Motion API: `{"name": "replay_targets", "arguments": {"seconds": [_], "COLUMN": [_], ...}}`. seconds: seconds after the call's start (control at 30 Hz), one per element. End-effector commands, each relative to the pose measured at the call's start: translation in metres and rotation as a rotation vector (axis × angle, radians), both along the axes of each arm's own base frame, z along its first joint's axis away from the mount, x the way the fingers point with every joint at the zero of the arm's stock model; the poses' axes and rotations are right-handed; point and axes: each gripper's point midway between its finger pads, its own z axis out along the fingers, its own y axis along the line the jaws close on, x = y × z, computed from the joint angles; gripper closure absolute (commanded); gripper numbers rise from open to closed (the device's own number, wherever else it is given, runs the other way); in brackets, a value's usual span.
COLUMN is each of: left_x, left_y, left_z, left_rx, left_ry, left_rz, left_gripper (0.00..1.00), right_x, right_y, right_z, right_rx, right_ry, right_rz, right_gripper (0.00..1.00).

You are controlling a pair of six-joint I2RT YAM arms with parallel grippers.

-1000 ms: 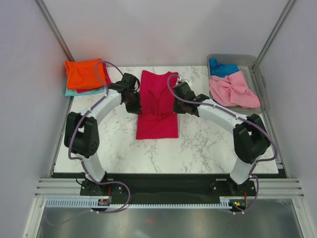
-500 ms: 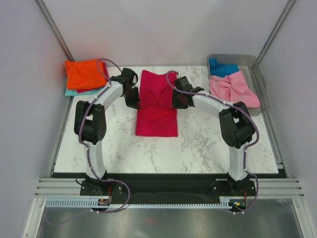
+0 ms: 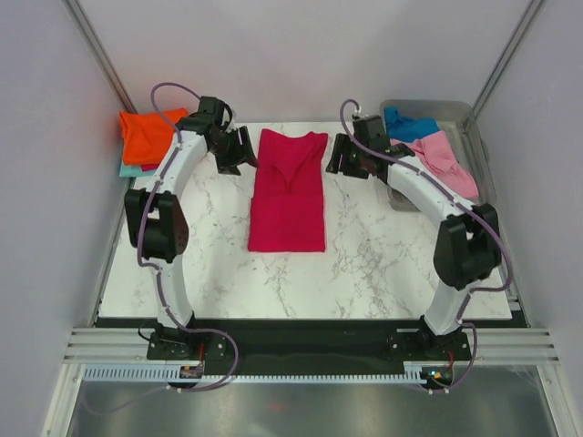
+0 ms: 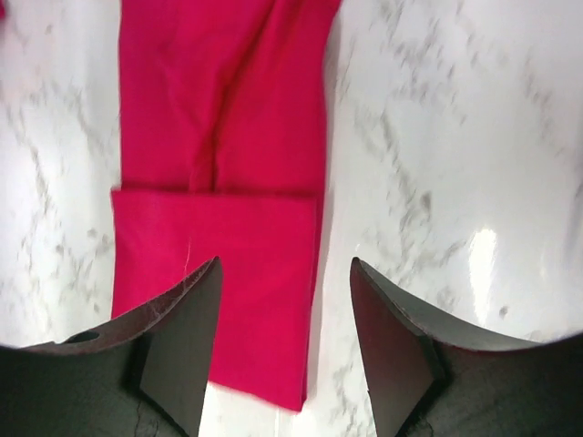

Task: Fold and stack the t-shirts

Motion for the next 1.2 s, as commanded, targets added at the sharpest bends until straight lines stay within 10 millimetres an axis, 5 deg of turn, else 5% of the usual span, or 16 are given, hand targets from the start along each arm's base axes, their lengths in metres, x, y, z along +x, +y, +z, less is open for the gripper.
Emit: {"name": "replay_targets", "arguments": {"seconds": [0.0, 0.03, 0.07, 0.1, 0.13, 0.2, 0.23, 0.4, 0.7, 1.0, 1.17], "left_x": [-0.050, -0.077, -0.078, -0.092, -0.114, -0.126, -0.144, -0.169, -0.194, -0.198, -0.202], "left_y": [-0.004, -0.002, -0.003, -0.003, 0.000, 0.000, 0.002, -0.002, -0.002, -0.003, 0.004], "left_z": [0.035, 0.004, 0.005, 0.019, -0.009, -0.014, -0.026, -0.051, -0.098, -0.119, -0.131], "left_rx": [-0.046, -0.055, -0.076, -0.098, -0.103, -0.130, -0.138, -0.196, -0.228, -0.248, -0.205], "left_ry": [-0.064, 0.018, -0.032, -0.074, -0.005, -0.033, -0.008, -0.001, 0.070, 0.090, 0.120], "left_rz": [-0.053, -0.041, -0.037, -0.033, -0.005, 0.009, 0.026, 0.029, 0.080, 0.107, 0.141], "left_gripper": [0.31, 0.32, 0.33, 0.34, 0.36, 0.37, 0.37, 0.37, 0.40, 0.44, 0.54], "right_x": [-0.074, -0.090, -0.097, -0.122, -0.132, -0.157, -0.163, -0.186, -0.194, -0.188, -0.185], "right_y": [0.026, 0.030, 0.034, 0.032, 0.033, 0.036, 0.037, 0.038, 0.046, 0.047, 0.051], "right_z": [-0.030, -0.026, -0.030, -0.057, -0.054, -0.075, -0.079, -0.100, -0.129, -0.147, -0.156], "right_rx": [0.050, 0.092, 0.113, 0.107, 0.130, 0.153, 0.159, 0.194, 0.183, 0.152, 0.164], "right_ry": [0.088, 0.090, 0.079, 0.140, 0.130, 0.168, 0.173, 0.209, 0.253, 0.273, 0.267], "right_rz": [0.109, 0.114, 0.120, 0.125, 0.135, 0.145, 0.147, 0.156, 0.175, 0.171, 0.176], "right_gripper": [0.34, 0.34, 0.34, 0.34, 0.34, 0.34, 0.34, 0.34, 0.33, 0.36, 0.40]}}
